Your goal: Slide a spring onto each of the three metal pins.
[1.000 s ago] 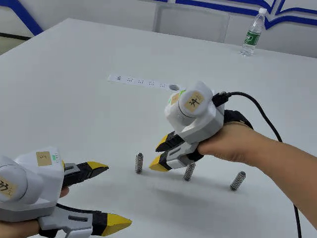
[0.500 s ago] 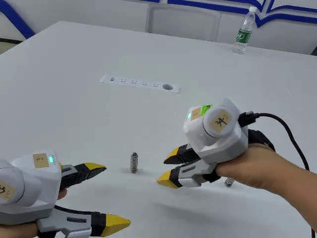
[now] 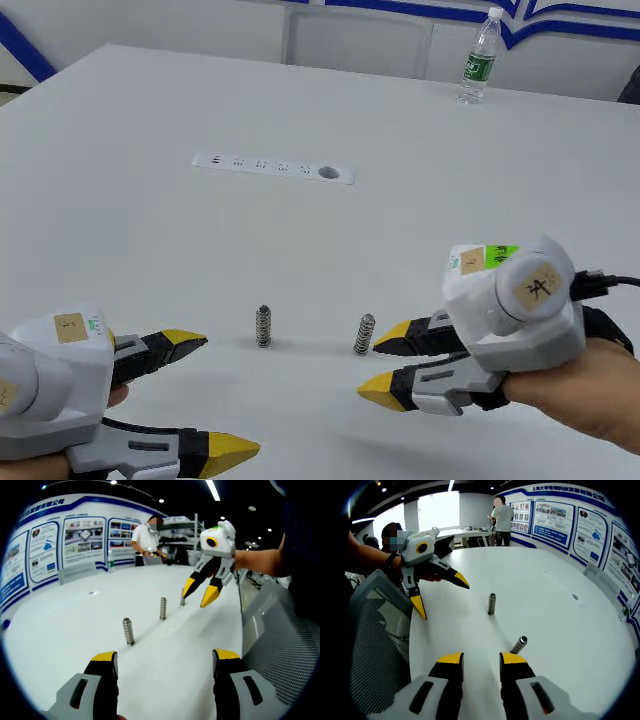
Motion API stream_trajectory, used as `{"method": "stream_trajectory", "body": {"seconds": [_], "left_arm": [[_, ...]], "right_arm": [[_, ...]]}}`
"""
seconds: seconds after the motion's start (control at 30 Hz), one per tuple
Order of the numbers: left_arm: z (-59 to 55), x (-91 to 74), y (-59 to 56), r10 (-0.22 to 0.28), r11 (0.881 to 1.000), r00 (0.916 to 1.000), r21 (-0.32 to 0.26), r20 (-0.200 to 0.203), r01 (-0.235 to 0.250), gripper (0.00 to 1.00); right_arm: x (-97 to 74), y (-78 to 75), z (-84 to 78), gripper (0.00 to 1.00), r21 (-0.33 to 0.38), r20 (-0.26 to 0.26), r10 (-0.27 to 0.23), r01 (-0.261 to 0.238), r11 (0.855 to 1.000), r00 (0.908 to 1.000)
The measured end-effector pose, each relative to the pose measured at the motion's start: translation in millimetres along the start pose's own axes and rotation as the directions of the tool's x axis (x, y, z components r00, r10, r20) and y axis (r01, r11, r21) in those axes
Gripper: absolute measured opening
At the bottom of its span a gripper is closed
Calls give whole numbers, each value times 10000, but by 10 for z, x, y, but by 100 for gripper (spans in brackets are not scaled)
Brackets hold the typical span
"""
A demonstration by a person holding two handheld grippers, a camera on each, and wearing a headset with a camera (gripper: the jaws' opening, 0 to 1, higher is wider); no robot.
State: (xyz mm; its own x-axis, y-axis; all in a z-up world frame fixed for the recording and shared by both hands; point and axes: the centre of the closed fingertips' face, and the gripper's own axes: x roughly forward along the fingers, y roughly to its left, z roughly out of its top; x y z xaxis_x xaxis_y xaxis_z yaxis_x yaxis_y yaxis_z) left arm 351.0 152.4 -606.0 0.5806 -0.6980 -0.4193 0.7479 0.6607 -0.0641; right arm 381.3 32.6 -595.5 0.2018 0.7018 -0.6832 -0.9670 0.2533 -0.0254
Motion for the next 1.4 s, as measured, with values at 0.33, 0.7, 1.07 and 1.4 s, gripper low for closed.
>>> {"method": "stream_trajectory", "body": {"seconds": [0.33,0.7,1.07,1.4], "left_arm": [[24,-14,-21,34,10000,10000,5,23,-34,80],[44,-16,-30,86,10000,9999,1,71,-86,80],[27,-25,-35,112,9999,9999,-70,52,-112,81],[-6,-2,-70,89,9999,10000,-136,28,-89,81]], "right_arm": [[-326,-97,-252,32,873,568,-710,659,9940,9959],[-548,-210,-425,37,1277,988,-1450,1319,9830,9845],[-698,-303,-678,44,1734,1208,-1905,1683,9704,9742],[-720,-321,-776,52,1830,1436,-2009,1735,9677,9690]]}}
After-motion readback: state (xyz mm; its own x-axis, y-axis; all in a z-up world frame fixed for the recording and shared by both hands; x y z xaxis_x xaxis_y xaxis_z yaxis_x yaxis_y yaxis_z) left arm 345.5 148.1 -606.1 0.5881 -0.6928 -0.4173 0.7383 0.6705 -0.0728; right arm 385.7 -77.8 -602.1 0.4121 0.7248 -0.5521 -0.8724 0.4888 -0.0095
